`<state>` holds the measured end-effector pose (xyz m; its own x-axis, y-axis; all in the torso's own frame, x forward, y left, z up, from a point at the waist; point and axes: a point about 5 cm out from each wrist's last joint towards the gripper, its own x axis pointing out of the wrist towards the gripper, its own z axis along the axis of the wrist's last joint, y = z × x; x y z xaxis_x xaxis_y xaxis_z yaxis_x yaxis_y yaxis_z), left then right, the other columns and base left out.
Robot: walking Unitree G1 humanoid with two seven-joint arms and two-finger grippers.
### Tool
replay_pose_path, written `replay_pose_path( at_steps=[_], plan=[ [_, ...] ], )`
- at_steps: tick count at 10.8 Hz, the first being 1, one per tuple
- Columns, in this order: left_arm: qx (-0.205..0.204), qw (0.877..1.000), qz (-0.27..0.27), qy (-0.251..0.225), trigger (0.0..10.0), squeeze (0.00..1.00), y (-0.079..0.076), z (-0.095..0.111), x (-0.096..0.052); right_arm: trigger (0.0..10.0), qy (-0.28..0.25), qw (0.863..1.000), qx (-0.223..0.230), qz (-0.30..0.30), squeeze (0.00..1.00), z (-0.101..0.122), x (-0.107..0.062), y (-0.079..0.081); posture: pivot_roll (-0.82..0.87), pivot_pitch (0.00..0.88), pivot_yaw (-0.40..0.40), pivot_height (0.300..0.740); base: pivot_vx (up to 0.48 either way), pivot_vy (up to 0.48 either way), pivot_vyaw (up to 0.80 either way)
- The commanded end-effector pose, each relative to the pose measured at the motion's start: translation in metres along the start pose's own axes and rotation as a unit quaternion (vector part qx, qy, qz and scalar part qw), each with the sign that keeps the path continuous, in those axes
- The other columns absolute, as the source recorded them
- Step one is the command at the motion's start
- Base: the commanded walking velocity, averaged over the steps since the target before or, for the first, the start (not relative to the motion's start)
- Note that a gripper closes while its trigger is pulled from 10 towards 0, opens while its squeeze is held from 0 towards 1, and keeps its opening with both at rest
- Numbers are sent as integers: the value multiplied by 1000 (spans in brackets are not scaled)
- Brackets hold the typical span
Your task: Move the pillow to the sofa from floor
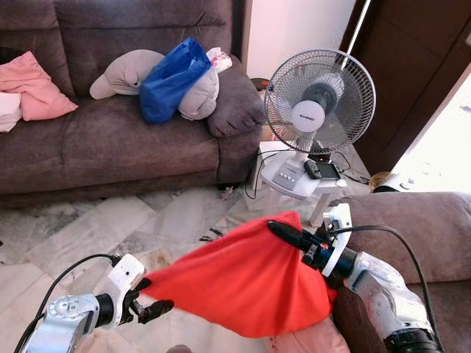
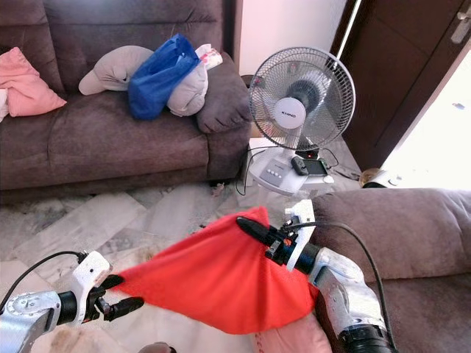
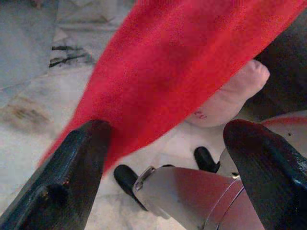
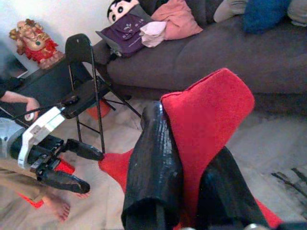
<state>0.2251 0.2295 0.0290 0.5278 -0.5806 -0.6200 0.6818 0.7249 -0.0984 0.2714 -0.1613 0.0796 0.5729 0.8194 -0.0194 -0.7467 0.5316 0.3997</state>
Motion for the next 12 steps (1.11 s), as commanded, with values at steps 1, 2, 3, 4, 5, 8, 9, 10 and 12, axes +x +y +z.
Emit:
replay_pose_path(
  at_steps=[1, 2, 3, 4, 5, 8, 9, 10, 12],
  plan=[
    [26, 1000, 8, 13, 10000, 0, 5, 4, -3, 10000, -30, 999, -32, 23, 0, 21, 0, 4, 85, 0, -68, 740, 0, 0, 0],
    [46, 998, 15, 28, 10000, 0, 8, 4, -7, 10000, -29, 999, -31, 25, 0, 20, -1, 5, 86, 0, -69, 740, 0, 0, 0],
    [67, 996, 16, 51, 10000, 0, 10, 2, -11, 10000, -26, 999, -29, 29, 0, 20, -1, 6, 88, 0, -69, 740, 0, 0, 0],
    [67, 996, 11, 58, 10000, 0, 9, 1, -11, 10000, -25, 999, -28, 30, 0, 19, 0, 7, 90, 0, -70, 740, 0, 0, 0],
    [69, 994, 0, 80, 10000, 0, 7, -6, -11, 10000, -24, 999, -29, 31, 0, 20, 0, 7, 87, 0, -69, 740, 0, 0, 0],
    [128, 983, 32, 124, 10000, 0, 15, -14, -8, 10000, -21, 999, -28, 32, 0, 19, -3, 8, 80, 1, -69, 740, 0, 0, 0],
    [156, 977, 59, 134, 10000, 0, 23, -12, -9, 10000, -21, 999, -28, 32, 0, 19, -3, 8, 78, 1, -69, 740, 0, 0, 0],
    [180, 971, 82, 136, 10000, 0, 28, -8, -9, 10000, -21, 999, -27, 33, 0, 19, -3, 8, 78, 2, -69, 740, 0, 0, 0],
    [194, 969, 104, 109, 10000, 0, 32, 0, -8, 10000, -19, 999, -28, 35, 0, 19, -3, 9, 80, 2, -72, 740, 0, 0, 0]
  ],
)
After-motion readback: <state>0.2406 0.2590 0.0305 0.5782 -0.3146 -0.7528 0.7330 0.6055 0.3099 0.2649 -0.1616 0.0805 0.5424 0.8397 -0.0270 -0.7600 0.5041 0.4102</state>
